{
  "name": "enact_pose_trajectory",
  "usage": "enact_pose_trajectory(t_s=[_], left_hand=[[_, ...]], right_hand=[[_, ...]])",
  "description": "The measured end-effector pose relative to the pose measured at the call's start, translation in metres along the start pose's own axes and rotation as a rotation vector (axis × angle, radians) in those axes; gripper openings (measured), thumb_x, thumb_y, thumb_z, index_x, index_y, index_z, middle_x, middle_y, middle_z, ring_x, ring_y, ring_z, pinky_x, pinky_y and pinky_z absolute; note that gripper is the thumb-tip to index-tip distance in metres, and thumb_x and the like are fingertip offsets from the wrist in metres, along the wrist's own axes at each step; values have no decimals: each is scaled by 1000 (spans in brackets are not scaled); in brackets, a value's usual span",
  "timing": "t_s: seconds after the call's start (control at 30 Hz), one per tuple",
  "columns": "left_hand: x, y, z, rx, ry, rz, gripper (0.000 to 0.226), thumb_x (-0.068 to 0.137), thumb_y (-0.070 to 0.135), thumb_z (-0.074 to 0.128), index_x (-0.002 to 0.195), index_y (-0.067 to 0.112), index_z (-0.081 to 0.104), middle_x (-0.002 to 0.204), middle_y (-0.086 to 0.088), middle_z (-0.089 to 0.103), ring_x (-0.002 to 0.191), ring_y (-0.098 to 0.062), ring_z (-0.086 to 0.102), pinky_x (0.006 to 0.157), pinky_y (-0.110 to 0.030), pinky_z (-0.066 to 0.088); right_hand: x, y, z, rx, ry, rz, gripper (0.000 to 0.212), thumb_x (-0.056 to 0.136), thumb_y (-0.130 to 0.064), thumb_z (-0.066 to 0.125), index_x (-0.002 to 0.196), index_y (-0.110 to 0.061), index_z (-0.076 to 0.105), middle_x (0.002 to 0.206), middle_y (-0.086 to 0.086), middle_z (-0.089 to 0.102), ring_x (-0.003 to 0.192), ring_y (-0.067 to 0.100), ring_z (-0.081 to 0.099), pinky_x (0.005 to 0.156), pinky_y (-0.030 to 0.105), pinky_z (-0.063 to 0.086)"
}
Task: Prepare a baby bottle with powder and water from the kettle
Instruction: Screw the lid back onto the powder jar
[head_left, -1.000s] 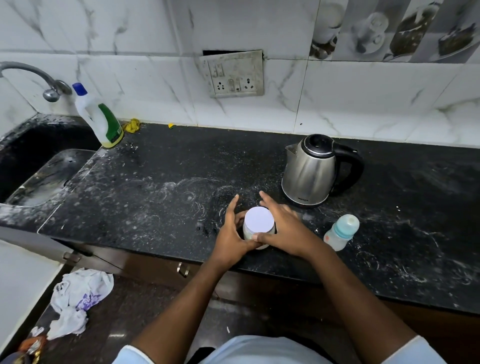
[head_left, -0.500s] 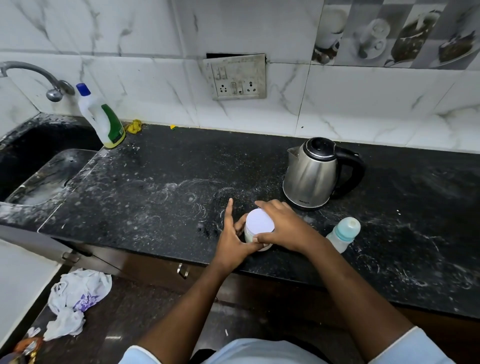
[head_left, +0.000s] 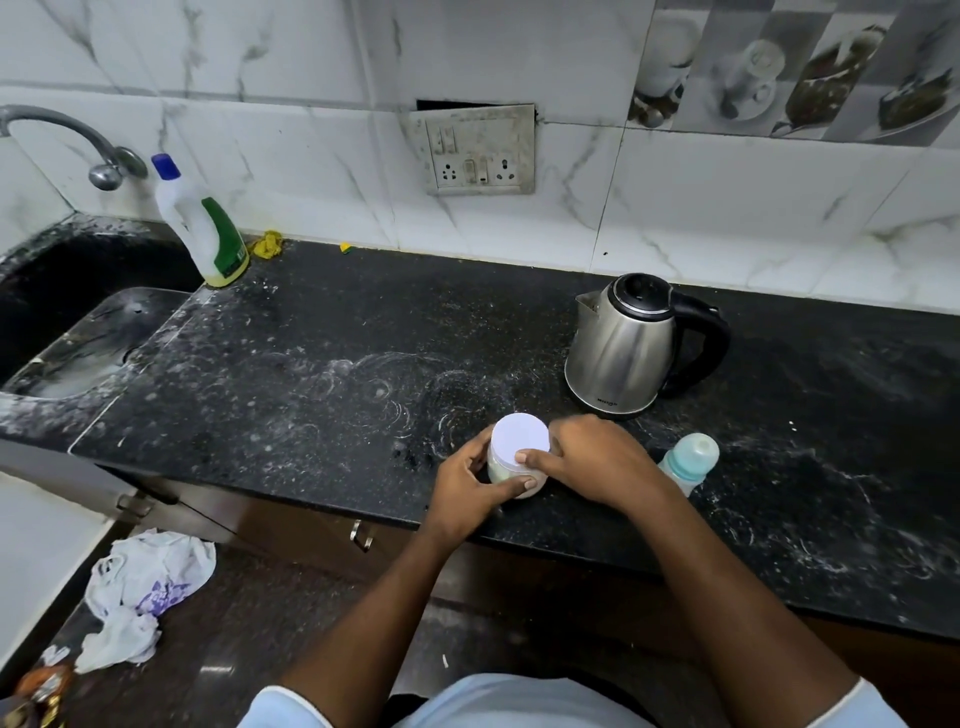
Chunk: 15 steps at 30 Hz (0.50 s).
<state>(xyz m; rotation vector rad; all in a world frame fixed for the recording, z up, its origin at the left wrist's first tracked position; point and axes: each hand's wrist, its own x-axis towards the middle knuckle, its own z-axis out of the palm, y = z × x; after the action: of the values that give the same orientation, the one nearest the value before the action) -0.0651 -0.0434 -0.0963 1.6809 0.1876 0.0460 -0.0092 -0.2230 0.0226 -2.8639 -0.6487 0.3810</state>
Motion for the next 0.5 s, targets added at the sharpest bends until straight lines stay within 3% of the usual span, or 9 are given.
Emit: enact_pose_trajectory(t_s=[0.07,0.13,0.17,0.2,0.27,0.33,0.5], left_hand=[[0,-1,1,-16,-1,-5,76,71,9,96,139,21,64,132,0,74,125,-24,69,112,-52,51],[0,0,1,-25,2,-3,76,71,9,96,139,21,64,131,1,74,125,-22,69,111,-50,52],[0,0,1,-26,1,1,77,71,11,97,140,21,64,131,2,74,125,-21,69,111,-49,53],[0,0,1,-21,-2,7,77,72,12,97,140,22,64,131,3,74,125,-19,69,111,-47,53],[-1,1,1,-15,-1,15,78,72,12,96,142,22,63,131,4,74,125,-16,68,110,-42,54],[-1,1,0,-7,2,25,81,70,11,96,143,22,62,132,4,74,125,-16,68,110,-40,54],[-2,4,1,-10,17,38,79,68,17,95,138,30,62,132,8,73,127,-14,67,107,-29,52]], right_hand=[[0,5,-3,76,36,20,54,92,-68,53,71,-19,58,72,-1,61,75,24,61,63,39,43],[2,6,1,173,134,-29,36,90,-59,64,80,-26,56,82,-7,59,84,19,58,69,37,44],[3,6,4,242,163,-78,28,88,-54,69,95,-29,59,98,-9,59,98,17,56,79,35,45],[4,5,6,294,144,-124,39,86,-49,73,117,-30,59,118,-7,57,114,17,51,92,33,43],[6,1,11,385,29,-175,80,85,-41,77,154,-31,37,155,-6,39,143,16,32,110,28,30],[6,-1,16,409,-59,-191,96,86,-36,78,163,-30,22,167,-7,25,152,13,21,115,26,22],[6,4,28,441,-30,-142,95,85,-30,81,163,-23,27,165,-1,32,151,19,29,122,30,24]])
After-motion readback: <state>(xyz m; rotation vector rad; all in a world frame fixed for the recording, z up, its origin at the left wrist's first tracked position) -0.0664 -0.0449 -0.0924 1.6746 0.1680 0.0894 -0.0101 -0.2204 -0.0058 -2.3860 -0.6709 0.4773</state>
